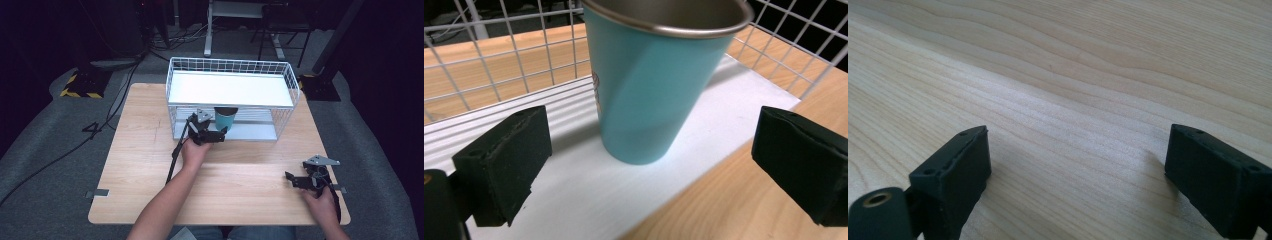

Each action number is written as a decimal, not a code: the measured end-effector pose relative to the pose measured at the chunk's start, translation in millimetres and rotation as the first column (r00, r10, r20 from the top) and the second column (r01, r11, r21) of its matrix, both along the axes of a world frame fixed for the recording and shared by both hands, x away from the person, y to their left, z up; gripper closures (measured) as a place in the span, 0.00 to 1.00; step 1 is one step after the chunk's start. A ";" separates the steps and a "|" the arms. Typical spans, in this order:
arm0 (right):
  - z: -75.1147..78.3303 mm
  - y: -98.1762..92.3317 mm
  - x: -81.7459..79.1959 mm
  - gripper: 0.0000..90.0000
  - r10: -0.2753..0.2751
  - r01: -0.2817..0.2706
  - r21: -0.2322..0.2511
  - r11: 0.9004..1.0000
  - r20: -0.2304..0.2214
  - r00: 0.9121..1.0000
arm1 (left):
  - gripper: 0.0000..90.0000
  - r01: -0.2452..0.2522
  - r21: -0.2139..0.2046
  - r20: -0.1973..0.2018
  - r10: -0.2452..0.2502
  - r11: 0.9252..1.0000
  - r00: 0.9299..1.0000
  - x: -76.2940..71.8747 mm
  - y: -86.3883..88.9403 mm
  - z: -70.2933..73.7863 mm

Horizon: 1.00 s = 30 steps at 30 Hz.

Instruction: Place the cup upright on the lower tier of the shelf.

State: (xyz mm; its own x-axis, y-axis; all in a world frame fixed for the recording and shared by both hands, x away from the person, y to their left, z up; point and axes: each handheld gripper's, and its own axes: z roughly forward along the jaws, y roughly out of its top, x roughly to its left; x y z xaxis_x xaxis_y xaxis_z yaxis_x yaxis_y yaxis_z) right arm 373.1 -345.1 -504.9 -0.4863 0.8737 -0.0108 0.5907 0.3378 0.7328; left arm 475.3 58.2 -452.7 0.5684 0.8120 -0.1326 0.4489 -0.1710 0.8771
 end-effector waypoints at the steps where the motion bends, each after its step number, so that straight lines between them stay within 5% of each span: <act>1: 0.1 0.1 -0.1 0.13 -0.001 0.001 0.001 1.000 -0.002 1.000 | 0.04 0.002 0.002 0.004 -0.002 1.000 1.000 -2.9 1.8 1.4; 10: 0.0 0.0 0.0 0.13 0.000 0.000 0.000 1.000 0.000 1.000 | 0.06 0.046 0.023 0.021 -0.047 0.999 0.999 -26.3 13.3 12.1; 30: 0.1 1.3 0.0 0.13 -0.007 0.007 0.001 1.000 -0.002 1.000 | 0.06 0.033 0.029 0.047 -0.035 0.999 0.998 -75.0 62.1 26.4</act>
